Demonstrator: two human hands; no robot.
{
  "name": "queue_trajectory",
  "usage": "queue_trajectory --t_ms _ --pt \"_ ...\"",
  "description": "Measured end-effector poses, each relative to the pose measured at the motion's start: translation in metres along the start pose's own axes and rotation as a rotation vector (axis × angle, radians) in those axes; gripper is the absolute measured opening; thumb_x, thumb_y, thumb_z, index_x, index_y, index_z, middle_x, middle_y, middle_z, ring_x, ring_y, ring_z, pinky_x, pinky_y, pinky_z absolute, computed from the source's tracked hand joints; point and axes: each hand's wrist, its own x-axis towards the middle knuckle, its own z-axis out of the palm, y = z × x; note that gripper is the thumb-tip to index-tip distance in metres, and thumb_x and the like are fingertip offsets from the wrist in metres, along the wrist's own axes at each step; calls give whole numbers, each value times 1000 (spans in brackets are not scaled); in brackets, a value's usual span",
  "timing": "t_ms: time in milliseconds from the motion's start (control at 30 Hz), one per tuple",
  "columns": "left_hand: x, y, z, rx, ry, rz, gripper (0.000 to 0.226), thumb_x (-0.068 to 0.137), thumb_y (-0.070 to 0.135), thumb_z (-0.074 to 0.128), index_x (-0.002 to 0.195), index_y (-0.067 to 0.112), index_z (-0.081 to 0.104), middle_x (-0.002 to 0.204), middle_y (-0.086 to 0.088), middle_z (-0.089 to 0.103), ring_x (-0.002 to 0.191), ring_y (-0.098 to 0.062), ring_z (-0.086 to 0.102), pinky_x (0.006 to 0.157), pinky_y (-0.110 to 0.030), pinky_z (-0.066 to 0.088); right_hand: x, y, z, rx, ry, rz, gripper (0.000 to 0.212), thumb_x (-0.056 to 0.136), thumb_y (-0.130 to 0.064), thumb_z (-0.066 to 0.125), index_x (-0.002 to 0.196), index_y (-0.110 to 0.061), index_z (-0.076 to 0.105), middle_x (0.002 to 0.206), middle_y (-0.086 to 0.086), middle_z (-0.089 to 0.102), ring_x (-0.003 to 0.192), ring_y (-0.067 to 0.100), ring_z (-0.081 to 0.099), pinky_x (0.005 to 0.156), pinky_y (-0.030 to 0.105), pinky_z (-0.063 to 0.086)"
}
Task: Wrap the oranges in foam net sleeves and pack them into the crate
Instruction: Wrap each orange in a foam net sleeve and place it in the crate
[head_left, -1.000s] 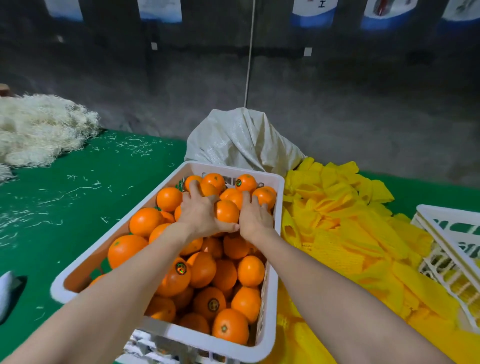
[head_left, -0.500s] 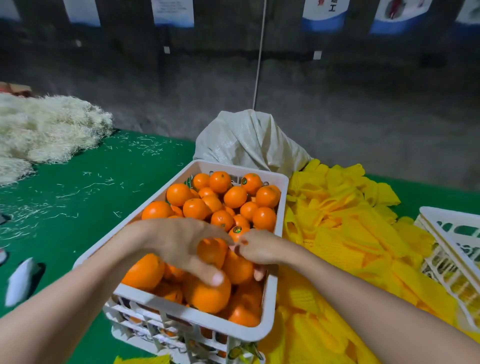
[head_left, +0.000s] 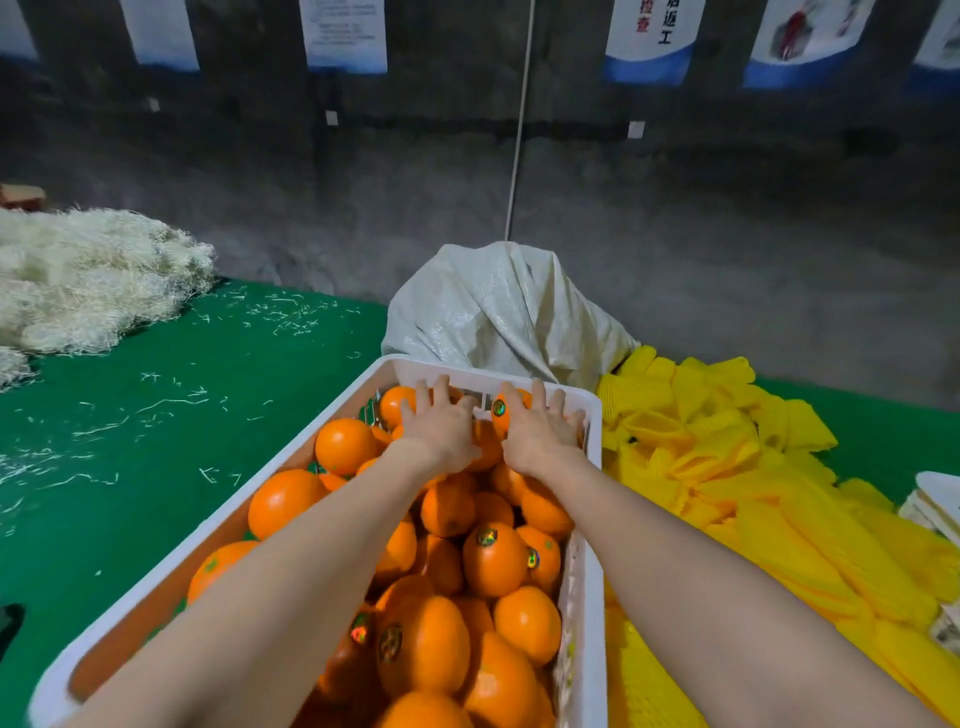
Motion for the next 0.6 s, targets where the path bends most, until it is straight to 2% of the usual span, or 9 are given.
queue_trajectory --t_ms 67,133,200,300,400,500,600 --pt "16 -1 14 40 -61 -18 84 78 48 70 148 34 25 158 -11 -11 143 -45 -12 111 -66 11 17 5 5 -53 -56 15 81 89 -22 53 148 -36 -1 151 18 12 135 42 20 102 60 32" --pt "26 0 28 80 -69 -30 92 71 57 73 146 40 24 157 -10 -15 141 -47 -14 105 -67 23 28 10 14 -96 -57 6 78 92 -23 51 147 -40 -3 144 20 26 128 39 29 96 58 39" --pt "31 1 38 102 -11 -34 94 67 60 75 145 40 27 155 -11 -11 140 -49 -12 98 -61 37 33 12 22 -119 20 -16 70 94 -23 48 146 -40 4 137 21 35 123 38 34 91 56 44" --pt "28 5 38 74 52 -35 88 65 56 78 140 33 39 152 -12 -2 139 -49 -5 93 -52 47 31 13 26 -62 114 -32 60 94 -19 48 143 -35 17 129 20 44 118 36 39 86 51 47" --pt "16 7 23 -25 23 -69 85 62 57 79 135 27 47 148 -11 6 136 -48 4 95 -51 46 17 17 17 117 196 0 58 94 -28 53 141 -32 19 125 19 49 117 35 41 84 46 42" --pt "-6 4 1 -84 -12 -51 84 60 66 74 132 27 52 145 -10 16 131 -43 16 101 -50 37 -3 15 -1 374 252 -2 58 91 -34 55 137 -36 19 124 19 49 117 38 44 88 46 40" --pt "-38 -5 -22 -89 -54 -6 84 58 70 72 129 30 52 141 -10 20 127 -43 23 103 -52 35 -36 8 -16 607 214 -43 58 89 -33 59 133 -36 22 124 18 51 115 38 49 88 39 39"
